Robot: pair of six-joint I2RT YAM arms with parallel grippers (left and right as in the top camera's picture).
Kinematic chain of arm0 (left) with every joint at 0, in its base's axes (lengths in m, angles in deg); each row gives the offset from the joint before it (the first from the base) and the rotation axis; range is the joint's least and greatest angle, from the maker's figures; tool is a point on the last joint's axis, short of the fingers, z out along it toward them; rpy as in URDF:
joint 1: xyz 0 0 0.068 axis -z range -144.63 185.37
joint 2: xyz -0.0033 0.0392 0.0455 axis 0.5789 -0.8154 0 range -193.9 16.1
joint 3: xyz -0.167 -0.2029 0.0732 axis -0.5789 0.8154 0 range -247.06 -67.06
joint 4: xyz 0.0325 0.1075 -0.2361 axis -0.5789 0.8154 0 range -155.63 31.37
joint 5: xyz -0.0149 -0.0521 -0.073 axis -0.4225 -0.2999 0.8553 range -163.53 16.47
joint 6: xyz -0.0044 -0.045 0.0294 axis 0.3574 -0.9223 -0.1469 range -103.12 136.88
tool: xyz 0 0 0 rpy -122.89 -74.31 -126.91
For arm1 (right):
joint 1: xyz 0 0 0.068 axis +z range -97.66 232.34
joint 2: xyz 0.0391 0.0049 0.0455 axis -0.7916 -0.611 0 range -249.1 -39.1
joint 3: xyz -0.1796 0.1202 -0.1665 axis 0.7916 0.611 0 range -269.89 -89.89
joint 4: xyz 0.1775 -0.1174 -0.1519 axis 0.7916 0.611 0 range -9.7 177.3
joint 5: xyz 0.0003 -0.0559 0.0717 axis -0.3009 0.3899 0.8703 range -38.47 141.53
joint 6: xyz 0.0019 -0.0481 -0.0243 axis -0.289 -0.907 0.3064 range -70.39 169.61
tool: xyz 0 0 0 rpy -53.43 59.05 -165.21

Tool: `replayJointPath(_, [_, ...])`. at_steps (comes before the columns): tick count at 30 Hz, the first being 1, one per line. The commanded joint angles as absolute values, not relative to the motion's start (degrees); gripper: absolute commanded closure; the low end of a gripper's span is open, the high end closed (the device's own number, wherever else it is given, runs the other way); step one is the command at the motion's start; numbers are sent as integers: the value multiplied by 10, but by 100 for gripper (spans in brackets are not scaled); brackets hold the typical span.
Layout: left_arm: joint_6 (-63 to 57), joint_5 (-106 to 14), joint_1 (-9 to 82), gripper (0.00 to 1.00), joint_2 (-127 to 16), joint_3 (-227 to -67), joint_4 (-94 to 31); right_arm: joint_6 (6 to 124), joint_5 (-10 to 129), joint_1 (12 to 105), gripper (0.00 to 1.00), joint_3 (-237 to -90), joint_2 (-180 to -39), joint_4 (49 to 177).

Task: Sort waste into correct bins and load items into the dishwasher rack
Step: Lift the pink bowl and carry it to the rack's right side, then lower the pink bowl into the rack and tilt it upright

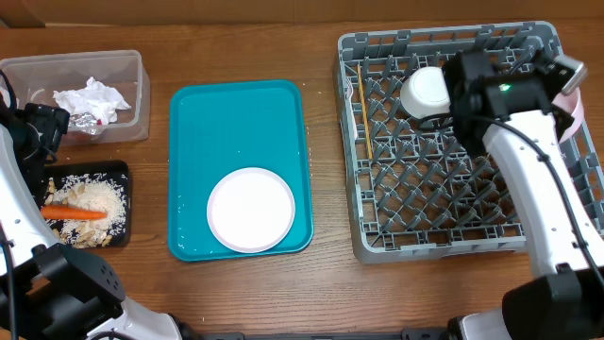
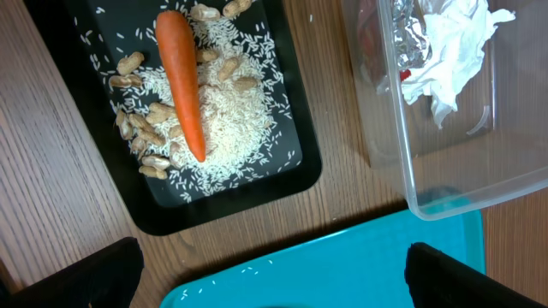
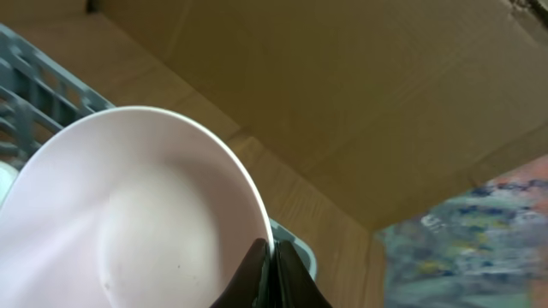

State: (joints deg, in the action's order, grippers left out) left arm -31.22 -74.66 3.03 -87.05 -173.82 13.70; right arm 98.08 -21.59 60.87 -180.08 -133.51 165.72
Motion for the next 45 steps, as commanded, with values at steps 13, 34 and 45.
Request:
replayJointPath(13, [-320,-754,31,0,-870,-1738,138,902,-384,594,96,-1615,-1327,1441])
replayJointPath(34, [-320,-754,31,0,-870,-1738,138,899,-352,593,96,-1615,-1428,1375])
replayJointPath(45, [-320,-754,31,0,-870,-1738,138,898,-289,596,96,-1611,-1428,1359])
